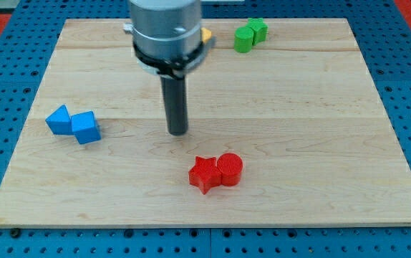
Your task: Move the blue triangle closer to the red star
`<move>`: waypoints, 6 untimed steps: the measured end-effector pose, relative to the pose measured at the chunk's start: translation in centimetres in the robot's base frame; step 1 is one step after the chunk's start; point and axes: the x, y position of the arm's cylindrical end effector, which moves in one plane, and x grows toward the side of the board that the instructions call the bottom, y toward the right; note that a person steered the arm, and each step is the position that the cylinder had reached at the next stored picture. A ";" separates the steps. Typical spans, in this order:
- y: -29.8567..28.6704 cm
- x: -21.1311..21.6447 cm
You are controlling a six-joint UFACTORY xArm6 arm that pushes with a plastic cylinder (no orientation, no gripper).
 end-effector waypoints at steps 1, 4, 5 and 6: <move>-3.5 -5.1; -22.7 -1.6; -21.5 0.3; -19.4 -0.5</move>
